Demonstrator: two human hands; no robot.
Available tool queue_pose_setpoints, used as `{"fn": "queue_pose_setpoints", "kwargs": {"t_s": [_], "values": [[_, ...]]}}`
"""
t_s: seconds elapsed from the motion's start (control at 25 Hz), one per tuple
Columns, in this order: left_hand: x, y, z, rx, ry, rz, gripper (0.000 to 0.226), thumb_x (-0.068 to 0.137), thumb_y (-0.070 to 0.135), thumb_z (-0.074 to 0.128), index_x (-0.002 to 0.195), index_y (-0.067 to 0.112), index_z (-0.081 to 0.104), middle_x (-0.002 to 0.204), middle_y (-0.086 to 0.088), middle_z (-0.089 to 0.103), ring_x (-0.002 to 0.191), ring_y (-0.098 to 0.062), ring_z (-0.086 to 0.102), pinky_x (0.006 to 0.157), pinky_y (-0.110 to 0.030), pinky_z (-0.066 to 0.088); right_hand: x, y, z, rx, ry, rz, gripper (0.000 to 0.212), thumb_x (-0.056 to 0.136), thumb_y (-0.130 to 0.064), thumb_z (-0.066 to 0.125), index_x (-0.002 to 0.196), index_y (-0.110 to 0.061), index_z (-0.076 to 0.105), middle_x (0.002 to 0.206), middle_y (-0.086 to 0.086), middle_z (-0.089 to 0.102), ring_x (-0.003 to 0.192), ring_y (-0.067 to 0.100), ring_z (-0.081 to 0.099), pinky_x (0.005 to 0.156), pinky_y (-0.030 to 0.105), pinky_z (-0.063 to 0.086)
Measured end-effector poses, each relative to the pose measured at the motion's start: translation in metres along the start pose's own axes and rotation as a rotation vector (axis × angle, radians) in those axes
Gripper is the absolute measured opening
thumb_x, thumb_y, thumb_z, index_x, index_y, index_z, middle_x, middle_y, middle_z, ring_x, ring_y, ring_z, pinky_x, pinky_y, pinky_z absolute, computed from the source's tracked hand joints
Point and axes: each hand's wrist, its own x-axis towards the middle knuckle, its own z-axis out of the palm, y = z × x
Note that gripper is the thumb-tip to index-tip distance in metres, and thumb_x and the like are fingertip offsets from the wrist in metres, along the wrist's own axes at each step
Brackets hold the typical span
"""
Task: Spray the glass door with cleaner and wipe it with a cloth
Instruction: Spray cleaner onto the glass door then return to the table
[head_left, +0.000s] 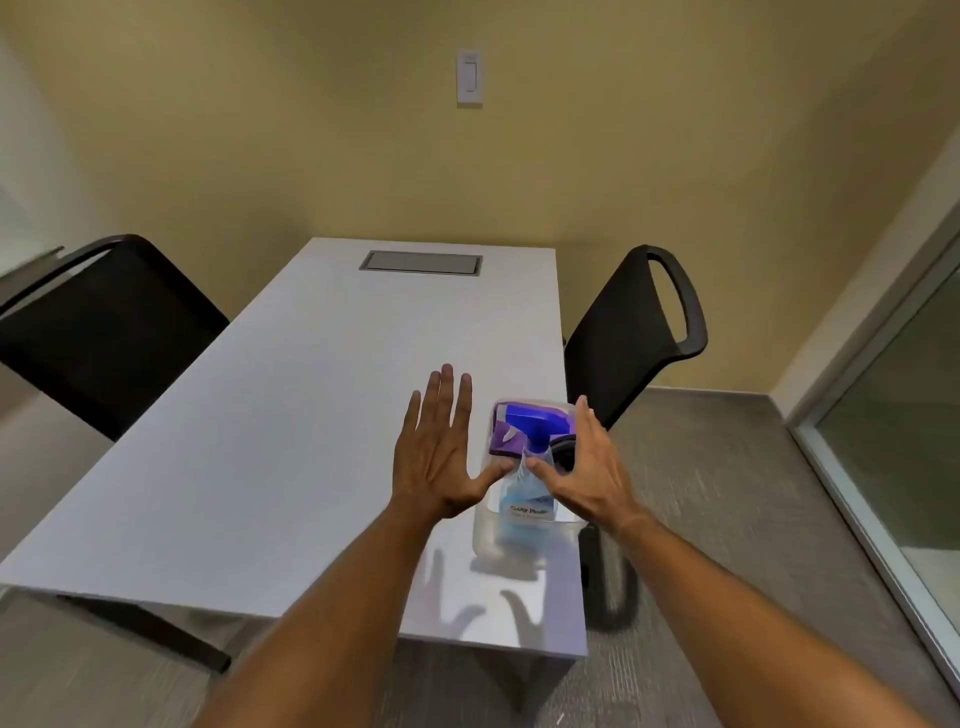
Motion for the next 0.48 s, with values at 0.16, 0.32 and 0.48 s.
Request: {"fn": "queue_pose_setpoints", "kwargs": {"t_s": [0.16,0.32,0.48], "values": [[-0.005,-0.002,0.010,0.036,-0.001,-0.014,0.105,0.077,0.088,0.014,0.153,0.021,-0.013,0.164,-0.009,-0.007,0.151,-0.028,-0.003,0.121,-0.053,0.011,0.011,-0.009,0.015,0.435,-0.106,0.113,0.090,0.076,-0.036,0.081,0.148,-0.014,0.031,0.145,0.008,0.045,0.132,0.028,0.045,0.102,0.032,0.040],[-0.007,-0.005,0.013,0.007,-0.016,-0.011,0.105,0.077,0.087,0.014,0.155,0.021,-0.008,0.164,-0.008,-0.005,0.151,-0.027,-0.003,0.121,-0.053,0.013,0.026,-0.010,0.024,0.675,-0.127,0.244,0.070,0.072,-0.015,0.085,0.128,-0.019,0.044,0.117,0.007,0.058,0.112,0.028,0.058,0.090,0.036,0.053],[-0.010,-0.012,0.013,0.004,-0.017,-0.014,0.105,0.077,0.087,0.014,0.154,0.020,-0.009,0.164,-0.009,-0.005,0.151,-0.026,-0.004,0.121,-0.052,0.012,0.036,-0.009,0.032,0.729,-0.195,0.322,0.069,0.072,-0.013,0.085,0.130,-0.016,0.046,0.112,0.010,0.060,0.104,0.026,0.059,0.086,0.037,0.057]]}}
